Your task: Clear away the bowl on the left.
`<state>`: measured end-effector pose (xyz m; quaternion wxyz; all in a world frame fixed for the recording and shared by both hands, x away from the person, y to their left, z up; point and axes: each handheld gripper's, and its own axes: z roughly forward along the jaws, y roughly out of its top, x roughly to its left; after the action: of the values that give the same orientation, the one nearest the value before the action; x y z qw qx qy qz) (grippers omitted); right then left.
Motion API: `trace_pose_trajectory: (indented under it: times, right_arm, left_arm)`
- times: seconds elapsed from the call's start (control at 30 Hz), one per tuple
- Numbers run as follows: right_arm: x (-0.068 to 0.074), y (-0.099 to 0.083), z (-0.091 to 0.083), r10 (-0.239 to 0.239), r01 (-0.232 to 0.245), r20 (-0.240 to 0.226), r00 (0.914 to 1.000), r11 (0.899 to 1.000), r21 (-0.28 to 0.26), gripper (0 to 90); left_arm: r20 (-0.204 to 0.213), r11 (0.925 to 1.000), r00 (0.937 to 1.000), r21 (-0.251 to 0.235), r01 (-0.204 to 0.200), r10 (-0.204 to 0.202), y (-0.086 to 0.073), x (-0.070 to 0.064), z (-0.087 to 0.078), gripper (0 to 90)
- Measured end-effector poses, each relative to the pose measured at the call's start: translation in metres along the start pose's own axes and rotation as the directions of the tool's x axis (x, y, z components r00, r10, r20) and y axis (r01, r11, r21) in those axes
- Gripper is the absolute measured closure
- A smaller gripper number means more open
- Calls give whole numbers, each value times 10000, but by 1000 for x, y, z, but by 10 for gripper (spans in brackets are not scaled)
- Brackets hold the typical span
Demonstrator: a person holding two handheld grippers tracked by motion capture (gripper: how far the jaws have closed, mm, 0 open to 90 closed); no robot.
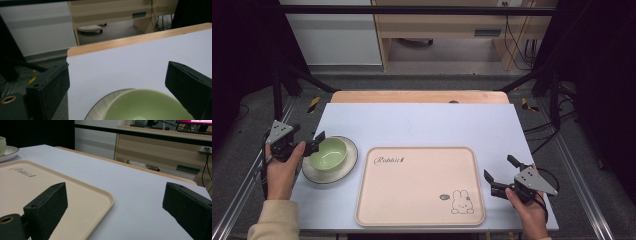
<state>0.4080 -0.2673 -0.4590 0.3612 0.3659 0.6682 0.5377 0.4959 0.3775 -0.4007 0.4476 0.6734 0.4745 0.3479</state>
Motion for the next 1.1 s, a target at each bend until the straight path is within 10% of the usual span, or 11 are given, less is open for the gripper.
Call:
trace_pose_trajectory:
  times: [0.4,0.73,1.1]
  right_arm:
    - [8,4,9,-94,93,-265,9996,10000,-24,64]
    - [4,2,9,-1,1,-138,9999,10000,18,70]
    - [4,2,9,34,-33,-109,9999,10000,94,73]
  left_arm:
    - [-161,9925,9986,1106,518,-503,-17,5,-2,78]
    - [-581,9695,9916,2106,1255,-1158,-30,13,1,211]
    - [-497,9521,9960,2935,857,-743,-31,7,7,432]
